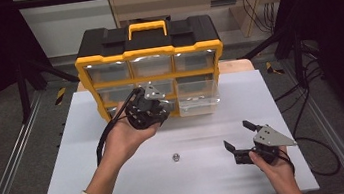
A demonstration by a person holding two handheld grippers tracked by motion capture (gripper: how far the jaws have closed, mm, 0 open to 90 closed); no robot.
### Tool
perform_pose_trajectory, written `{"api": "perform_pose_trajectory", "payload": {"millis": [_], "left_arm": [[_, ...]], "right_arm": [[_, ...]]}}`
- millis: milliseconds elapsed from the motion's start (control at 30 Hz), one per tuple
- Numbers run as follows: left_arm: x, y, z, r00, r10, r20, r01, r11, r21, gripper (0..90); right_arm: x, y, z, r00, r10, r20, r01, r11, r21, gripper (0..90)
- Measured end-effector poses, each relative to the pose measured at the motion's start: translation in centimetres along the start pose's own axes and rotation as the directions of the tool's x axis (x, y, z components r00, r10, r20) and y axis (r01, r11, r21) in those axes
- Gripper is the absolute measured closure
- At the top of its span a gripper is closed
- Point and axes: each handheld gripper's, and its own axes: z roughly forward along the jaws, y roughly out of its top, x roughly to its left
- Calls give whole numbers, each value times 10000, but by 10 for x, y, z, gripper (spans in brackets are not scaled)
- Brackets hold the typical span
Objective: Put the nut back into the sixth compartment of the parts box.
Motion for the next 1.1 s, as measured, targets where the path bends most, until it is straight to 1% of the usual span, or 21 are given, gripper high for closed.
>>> {"api": "perform_pose_trajectory", "payload": {"millis": [233, 333, 400, 533, 733, 933, 1000, 1033, 1100], "left_arm": [[0, 2, -3, 10000, 95, -21, -95, 10000, -21, 696], [1, 4, -6, 10000, 80, 8, -80, 9998, -159, 697], [2, 4, -7, 10000, 57, -10, -57, 9999, -112, 697], [5, 4, -9, 10000, -18, -3, 18, 9998, -207, 697], [5, 7, -9, 10000, 6, -13, -6, 9998, -181, 697], [2, 15, -13, 9999, 159, -17, -160, 9996, -234, 697], [1, 17, -12, 9998, 174, -13, -174, 9994, -311, 697], [0, 19, -12, 9998, 213, -7, -213, 9995, -253, 697], [-1, 23, -12, 9996, 275, -6, -275, 9992, -304, 697]], "right_arm": [[-1, 0, 0, 10000, -22, -9, 22, 10000, 35, 85], [-1, 0, -1, 10000, 1, 31, -1, 10000, 25, 84], [0, 0, -1, 10000, -12, 37, 12, 10000, 22, 81], [-1, 0, -1, 10000, -11, 40, 11, 10000, 29, 75], [-1, 0, 0, 10000, -31, 53, 31, 10000, 43, 72], [-1, 0, 1, 10000, -53, 47, 53, 10000, 26, 72], [-1, 0, 0, 10000, -42, 52, 42, 10000, 17, 72], [-1, 0, 0, 10000, -40, 54, 40, 10000, 9, 72], [-2, 0, 0, 10000, -29, 73, 29, 10000, 30, 71]]}}
